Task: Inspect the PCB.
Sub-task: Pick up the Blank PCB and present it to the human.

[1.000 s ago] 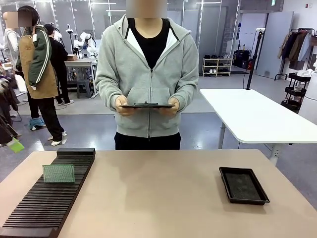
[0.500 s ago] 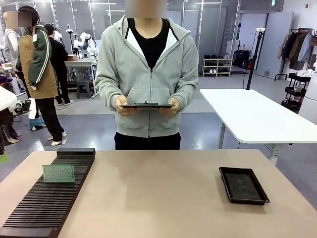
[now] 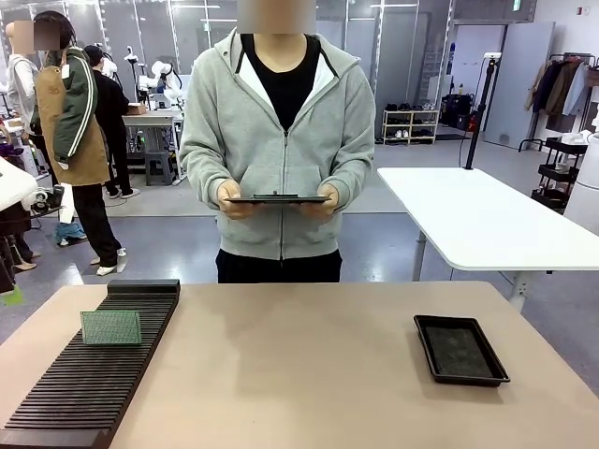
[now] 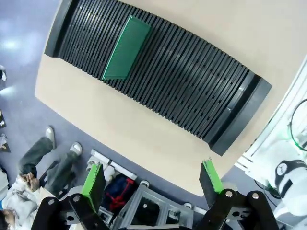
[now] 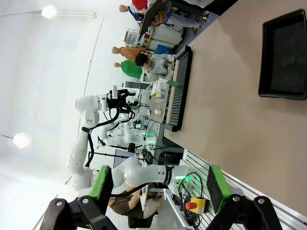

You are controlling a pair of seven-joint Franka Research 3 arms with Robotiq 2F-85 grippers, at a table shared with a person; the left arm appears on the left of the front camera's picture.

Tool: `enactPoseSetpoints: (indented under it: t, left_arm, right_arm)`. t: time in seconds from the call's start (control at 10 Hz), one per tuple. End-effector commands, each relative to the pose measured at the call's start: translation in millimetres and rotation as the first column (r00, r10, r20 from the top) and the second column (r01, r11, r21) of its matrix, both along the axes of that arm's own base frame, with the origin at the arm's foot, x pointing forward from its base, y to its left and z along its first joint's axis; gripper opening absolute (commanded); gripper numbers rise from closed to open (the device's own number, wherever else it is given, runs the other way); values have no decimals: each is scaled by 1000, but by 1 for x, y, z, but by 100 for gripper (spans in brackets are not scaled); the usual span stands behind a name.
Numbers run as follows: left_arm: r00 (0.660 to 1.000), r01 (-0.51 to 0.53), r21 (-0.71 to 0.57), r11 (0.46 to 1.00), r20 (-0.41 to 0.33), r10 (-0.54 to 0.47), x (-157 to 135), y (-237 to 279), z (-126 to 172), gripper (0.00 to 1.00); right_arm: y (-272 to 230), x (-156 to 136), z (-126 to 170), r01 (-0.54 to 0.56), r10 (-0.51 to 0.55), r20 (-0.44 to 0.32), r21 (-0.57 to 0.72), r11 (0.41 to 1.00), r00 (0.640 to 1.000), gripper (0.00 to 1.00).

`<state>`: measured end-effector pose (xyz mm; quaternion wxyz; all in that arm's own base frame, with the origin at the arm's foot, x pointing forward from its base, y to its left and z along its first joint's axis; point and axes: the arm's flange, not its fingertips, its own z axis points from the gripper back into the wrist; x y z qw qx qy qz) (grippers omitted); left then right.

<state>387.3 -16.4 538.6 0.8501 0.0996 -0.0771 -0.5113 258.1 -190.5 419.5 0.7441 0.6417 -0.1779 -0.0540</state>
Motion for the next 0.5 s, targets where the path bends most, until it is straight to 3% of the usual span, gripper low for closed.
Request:
enactPoseSetpoints:
  t: [0.0, 0.2, 0.4]
  left_arm:
    - [987, 155, -24, 988, -47, -156, 30, 9, -2, 100]
    - [961, 267, 8, 964, -73, -266, 77, 12, -17, 100]
    - [940, 325, -3, 946, -108, -324, 101, 12, -40, 100]
  right_arm:
    - [-1, -2, 1, -8, 8, 3, -1, 1000, 1000, 100]
    - [-1, -2, 1, -8, 8, 3, -1, 1000, 1000, 100]
    - [-1, -2, 1, -8, 8, 3, -1, 1000, 1000, 100]
